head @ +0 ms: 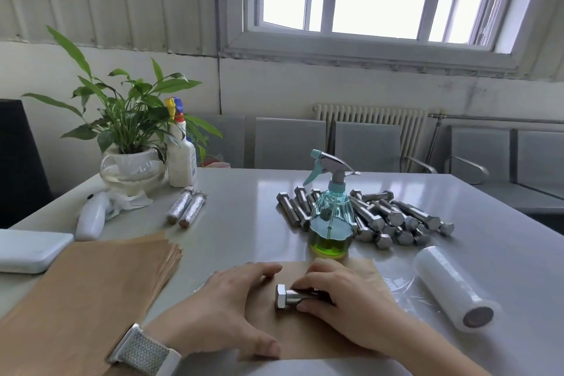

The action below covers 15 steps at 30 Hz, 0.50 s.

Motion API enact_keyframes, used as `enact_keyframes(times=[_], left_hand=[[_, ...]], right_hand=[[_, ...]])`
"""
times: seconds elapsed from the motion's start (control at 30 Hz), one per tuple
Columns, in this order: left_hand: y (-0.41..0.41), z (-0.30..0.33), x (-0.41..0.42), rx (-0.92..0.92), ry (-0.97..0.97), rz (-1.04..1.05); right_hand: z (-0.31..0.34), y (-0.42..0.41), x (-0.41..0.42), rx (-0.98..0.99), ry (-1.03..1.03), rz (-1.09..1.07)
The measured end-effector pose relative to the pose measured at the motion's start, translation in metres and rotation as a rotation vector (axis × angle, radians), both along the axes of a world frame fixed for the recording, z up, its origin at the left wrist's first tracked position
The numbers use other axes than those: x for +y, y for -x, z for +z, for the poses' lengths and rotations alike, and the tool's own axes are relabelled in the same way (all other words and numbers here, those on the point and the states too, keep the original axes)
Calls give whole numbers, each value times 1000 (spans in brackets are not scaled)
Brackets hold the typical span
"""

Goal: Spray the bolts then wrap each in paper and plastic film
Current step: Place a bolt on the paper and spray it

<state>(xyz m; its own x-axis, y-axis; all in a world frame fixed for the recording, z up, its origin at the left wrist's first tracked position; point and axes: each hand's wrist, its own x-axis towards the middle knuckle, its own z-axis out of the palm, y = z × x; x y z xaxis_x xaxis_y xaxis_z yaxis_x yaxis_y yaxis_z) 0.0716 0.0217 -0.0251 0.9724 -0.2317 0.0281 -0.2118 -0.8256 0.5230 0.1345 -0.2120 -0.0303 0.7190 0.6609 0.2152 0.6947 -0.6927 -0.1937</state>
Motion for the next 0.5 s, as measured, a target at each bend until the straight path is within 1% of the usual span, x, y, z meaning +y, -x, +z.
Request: enact_keyframes(times=[0.17,0.37,0.43,0.5], left_hand=[[1,1,0,10,4,-3],[0,1,-1,2,-13,-10],[-1,0,0,2,-15,-8],[-1,-1,0,-8,-19,-10]], right_hand=[[-2,0,0,-27,-25,14],[0,0,4,21,-124,79],[0,2,4,33,-109,84],[1,1,2,36,-94,43]])
